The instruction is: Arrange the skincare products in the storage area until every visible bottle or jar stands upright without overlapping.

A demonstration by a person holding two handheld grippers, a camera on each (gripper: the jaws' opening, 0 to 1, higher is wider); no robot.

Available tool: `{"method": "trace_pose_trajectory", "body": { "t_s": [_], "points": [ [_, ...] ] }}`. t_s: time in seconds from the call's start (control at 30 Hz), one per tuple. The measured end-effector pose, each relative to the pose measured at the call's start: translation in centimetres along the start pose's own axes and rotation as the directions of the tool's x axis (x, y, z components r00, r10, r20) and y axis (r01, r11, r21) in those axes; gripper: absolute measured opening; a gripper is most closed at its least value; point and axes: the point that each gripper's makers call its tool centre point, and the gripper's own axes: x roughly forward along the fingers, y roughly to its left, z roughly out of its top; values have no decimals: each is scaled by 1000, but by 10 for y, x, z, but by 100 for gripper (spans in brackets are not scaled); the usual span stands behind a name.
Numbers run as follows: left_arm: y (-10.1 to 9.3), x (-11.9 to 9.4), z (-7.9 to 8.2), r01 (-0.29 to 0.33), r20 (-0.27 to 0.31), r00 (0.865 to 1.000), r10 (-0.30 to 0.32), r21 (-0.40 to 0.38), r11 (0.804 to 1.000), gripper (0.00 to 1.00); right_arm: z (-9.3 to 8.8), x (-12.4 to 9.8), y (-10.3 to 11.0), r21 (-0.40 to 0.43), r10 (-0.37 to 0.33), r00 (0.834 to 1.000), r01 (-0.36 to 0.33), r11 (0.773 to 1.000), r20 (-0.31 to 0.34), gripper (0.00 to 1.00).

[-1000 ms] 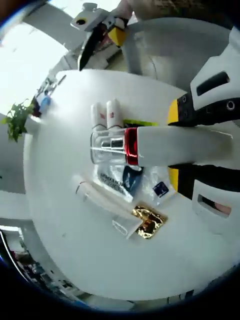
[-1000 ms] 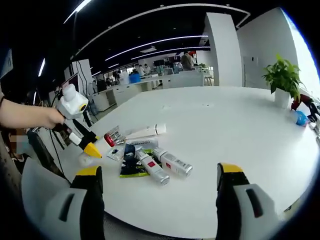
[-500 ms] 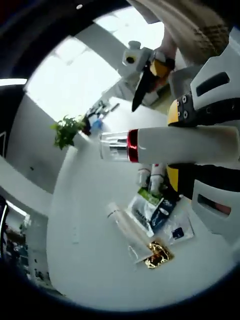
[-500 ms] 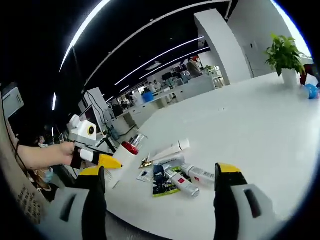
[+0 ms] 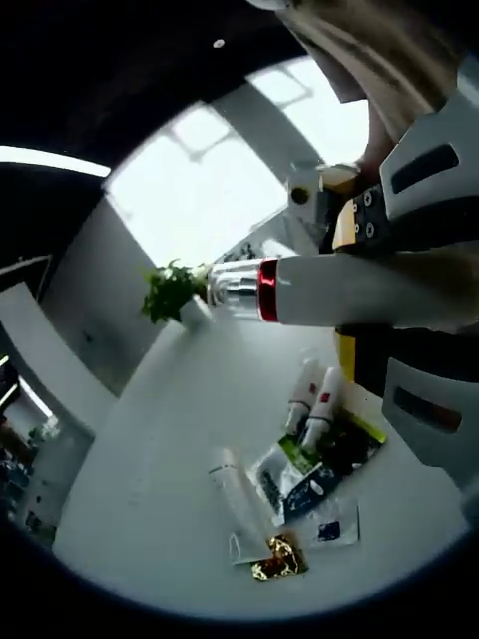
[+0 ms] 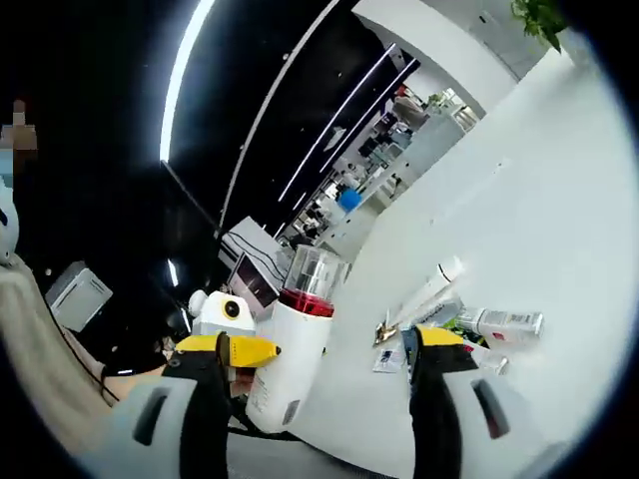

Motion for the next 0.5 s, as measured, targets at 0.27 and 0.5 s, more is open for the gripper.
{"method": "trace_pose_trajectory", "body": {
  "t_s": [0.27, 0.5],
  "points": [
    [-32, 7, 1, 101, 13, 995, -101, -4, 995, 25, 19, 7, 19, 68, 113, 994, -112, 991, -4, 64],
    [-46, 13, 1, 156, 5, 988, -156, 1, 988, 25, 20, 6, 28, 109, 175, 984, -171, 979, -30, 50]
  ]
}}
